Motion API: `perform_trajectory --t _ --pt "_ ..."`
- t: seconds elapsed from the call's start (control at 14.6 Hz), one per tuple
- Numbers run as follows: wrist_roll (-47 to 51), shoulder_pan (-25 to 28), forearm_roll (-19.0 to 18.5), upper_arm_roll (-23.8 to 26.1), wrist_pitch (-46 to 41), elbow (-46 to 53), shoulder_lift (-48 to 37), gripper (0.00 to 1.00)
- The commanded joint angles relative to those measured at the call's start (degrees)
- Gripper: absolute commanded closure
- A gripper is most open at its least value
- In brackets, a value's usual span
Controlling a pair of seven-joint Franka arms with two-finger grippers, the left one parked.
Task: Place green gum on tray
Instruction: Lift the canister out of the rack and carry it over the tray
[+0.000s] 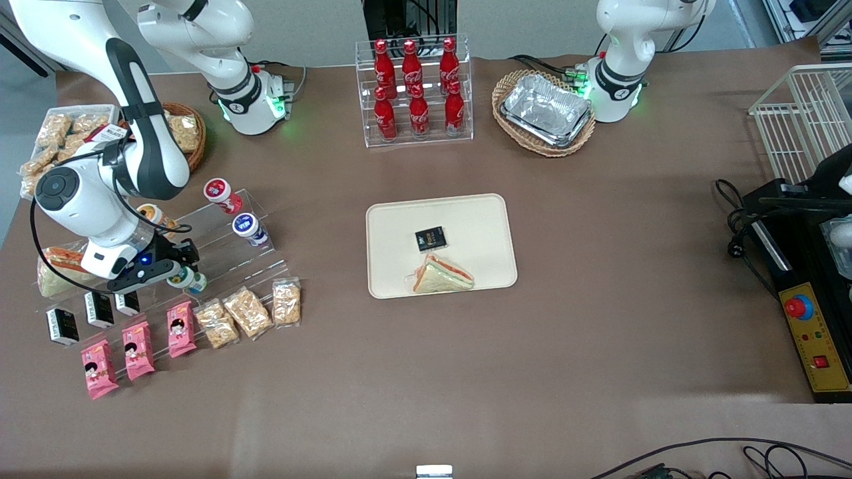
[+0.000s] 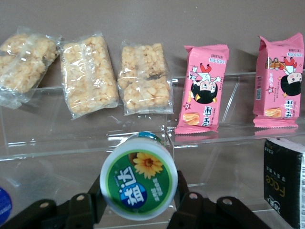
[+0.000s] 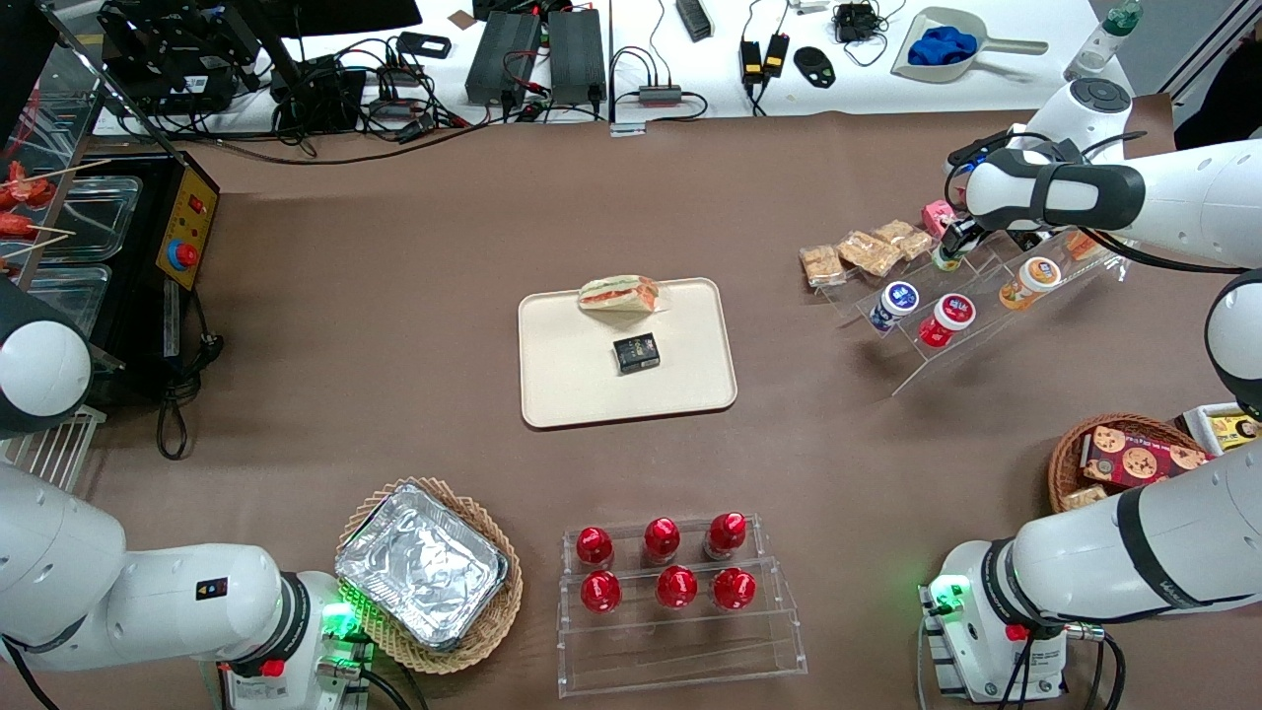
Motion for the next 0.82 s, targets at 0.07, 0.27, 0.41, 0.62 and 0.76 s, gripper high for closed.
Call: perform_trajectory --t 0.07,0.27,0.41,0.62,0.76 --pt "0.1 -0.2 -0.9 0.2 0.7 -0.1 -0.7 0.57" --pt "0.3 -0.2 -0.6 0.2 -4.0 4.4 -0.9 0.57" --pt "0.7 -0.2 -0.3 0.2 -9.8 9.4 -0.9 0.57" --pt "1.4 -0.3 0.6 0.3 -17.5 16.9 -0.9 0.57" --pt "3.2 -0.3 1.0 0.3 -20.9 21.1 -1.0 0.57"
